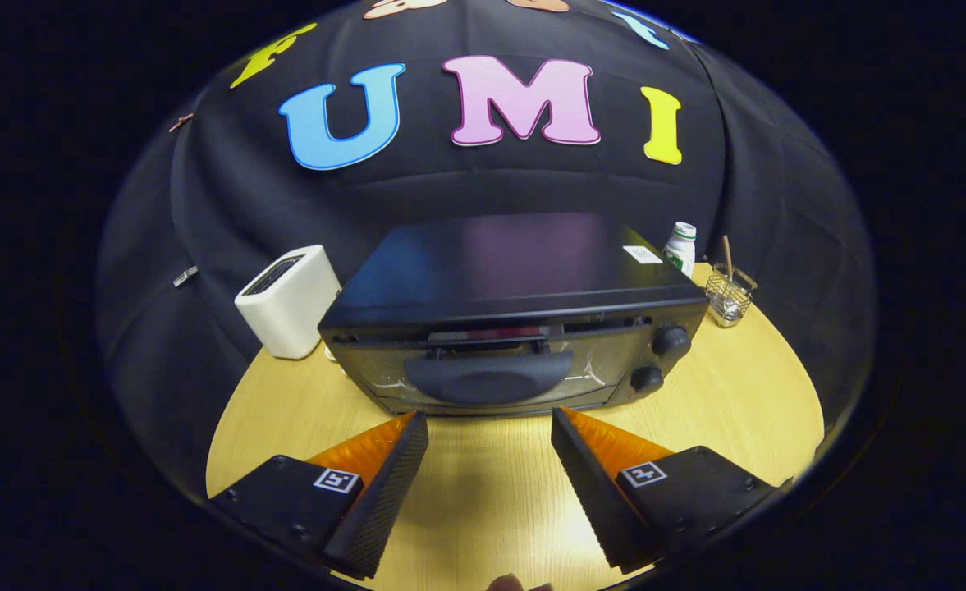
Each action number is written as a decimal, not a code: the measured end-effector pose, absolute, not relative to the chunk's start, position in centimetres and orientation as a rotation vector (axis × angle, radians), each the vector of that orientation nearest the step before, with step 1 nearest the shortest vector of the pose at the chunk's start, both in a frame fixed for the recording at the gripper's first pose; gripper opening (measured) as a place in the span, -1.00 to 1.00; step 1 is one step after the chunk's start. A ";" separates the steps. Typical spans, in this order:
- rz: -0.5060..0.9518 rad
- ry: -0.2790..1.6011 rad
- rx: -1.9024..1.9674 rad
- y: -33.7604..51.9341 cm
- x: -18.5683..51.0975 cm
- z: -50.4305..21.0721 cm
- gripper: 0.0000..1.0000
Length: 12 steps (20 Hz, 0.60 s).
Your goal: Open the toaster oven, put the food inside, and close the toaster oven door.
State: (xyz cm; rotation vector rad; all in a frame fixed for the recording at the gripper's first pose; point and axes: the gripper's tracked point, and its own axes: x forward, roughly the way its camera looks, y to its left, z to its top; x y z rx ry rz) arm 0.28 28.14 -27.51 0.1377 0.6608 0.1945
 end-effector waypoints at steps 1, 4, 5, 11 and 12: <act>0.193 0.643 0.138 27.9 0.7 -27.0 0.98; 0.201 0.607 0.134 27.3 0.8 -25.8 0.98; 0.204 0.595 0.132 26.9 0.8 -25.2 0.98; 0.221 0.466 0.126 23.9 1.0 -19.4 0.98; 0.224 0.441 0.126 23.3 1.2 -18.2 0.98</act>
